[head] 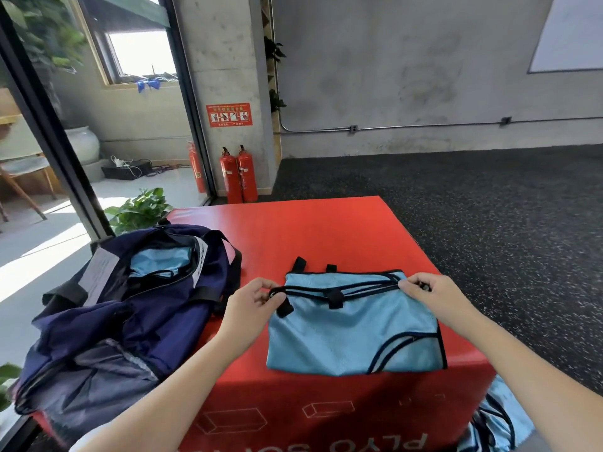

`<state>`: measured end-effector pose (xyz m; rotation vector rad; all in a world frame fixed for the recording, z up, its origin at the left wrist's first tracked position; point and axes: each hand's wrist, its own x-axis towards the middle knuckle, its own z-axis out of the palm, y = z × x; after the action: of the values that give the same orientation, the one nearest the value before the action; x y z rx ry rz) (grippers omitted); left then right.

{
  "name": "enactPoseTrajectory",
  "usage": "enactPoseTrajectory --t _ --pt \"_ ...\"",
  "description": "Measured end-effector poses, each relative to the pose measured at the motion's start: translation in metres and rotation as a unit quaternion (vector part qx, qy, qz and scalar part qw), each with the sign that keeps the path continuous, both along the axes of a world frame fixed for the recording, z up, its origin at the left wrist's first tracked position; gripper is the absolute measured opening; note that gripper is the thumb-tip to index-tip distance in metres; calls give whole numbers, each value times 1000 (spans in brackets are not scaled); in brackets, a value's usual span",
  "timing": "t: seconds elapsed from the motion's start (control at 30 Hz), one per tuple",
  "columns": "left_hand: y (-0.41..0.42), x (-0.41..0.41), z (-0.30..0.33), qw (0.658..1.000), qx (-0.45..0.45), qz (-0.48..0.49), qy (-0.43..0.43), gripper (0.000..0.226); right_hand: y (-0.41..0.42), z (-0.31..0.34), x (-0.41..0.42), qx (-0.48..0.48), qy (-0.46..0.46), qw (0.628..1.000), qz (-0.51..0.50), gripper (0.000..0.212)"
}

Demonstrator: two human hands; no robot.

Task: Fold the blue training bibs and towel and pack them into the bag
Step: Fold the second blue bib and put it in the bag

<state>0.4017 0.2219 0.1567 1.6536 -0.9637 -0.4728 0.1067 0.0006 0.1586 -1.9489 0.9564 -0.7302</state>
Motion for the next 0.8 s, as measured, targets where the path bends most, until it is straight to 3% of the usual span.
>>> enactPoseTrajectory --t 0.17,0.57,0.67,0.8 --pt "-50 18 1 1000 6 21 -11 9 -32 0 26 6 8 1000 -30 18" --pt "-127 58 -45 991 96 56 -74 14 -96 -26 54 -40 173 983 -43 10" --pt "-134 63 -54 984 128 70 -107 14 -103 -37 61 -64 243 967 -47 10" --pt "-138 65 -57 969 154 98 -165 18 -100 -42 77 -151 350 919 -104 18"
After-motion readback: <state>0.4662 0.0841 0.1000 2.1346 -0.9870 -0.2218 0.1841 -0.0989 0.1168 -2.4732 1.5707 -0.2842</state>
